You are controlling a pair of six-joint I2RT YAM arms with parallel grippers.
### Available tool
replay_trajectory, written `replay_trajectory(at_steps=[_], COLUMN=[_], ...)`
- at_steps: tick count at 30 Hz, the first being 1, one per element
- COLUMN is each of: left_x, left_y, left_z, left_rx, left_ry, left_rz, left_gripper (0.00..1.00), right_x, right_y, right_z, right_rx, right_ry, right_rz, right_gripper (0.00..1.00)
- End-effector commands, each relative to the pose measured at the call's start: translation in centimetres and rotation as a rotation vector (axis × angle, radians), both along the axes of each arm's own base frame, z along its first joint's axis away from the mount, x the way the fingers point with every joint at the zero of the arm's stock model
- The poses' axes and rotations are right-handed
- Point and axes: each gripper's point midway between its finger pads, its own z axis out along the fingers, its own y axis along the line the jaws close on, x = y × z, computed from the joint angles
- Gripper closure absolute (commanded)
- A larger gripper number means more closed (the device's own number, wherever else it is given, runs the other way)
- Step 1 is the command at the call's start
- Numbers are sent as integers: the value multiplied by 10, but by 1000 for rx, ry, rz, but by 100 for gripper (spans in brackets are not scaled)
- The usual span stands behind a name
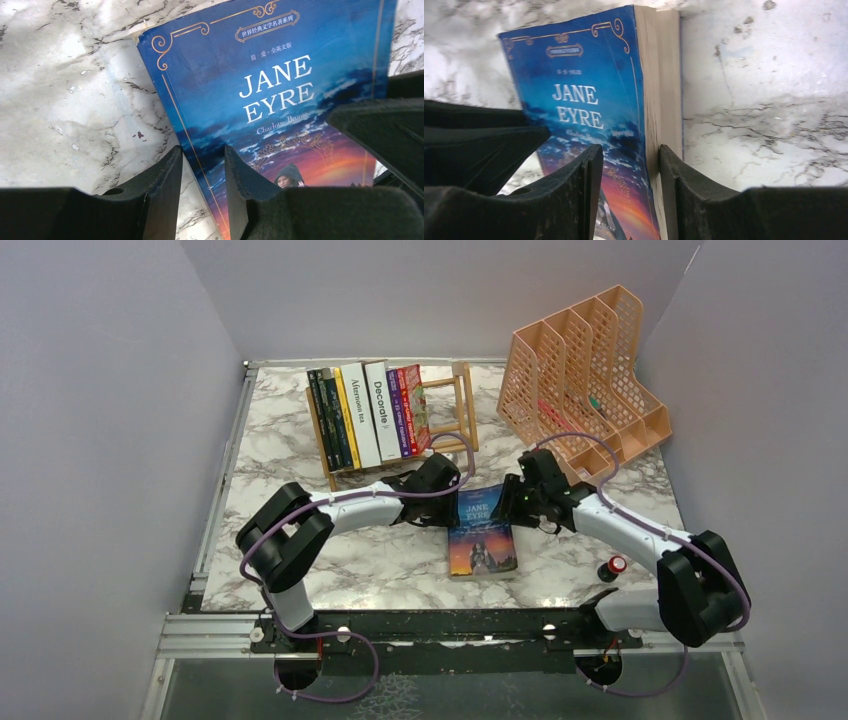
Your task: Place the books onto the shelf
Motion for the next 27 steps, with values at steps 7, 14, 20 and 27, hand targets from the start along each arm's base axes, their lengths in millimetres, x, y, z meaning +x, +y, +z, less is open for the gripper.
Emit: replay_trajectory(at_steps=[7, 14, 20, 27], left_x=[-5, -3, 0, 10], left_y=[5, 7, 9, 13], left_z=[-13, -10, -4, 21], left_rx=[38, 42, 45, 6], left_ry=[-9, -23, -47, -151], left_rz=[-9, -1, 7, 14], left_gripper=[65, 65, 65, 61], right_x=[-3, 0, 11, 16], right_y=[64, 52, 35, 36], right_z=[59, 31, 35, 70], right_rx=[351, 257, 167, 208], right_ry=[-106, -43, -97, -238], right_rz=[166, 98, 42, 79], right_gripper=[70, 57, 75, 99])
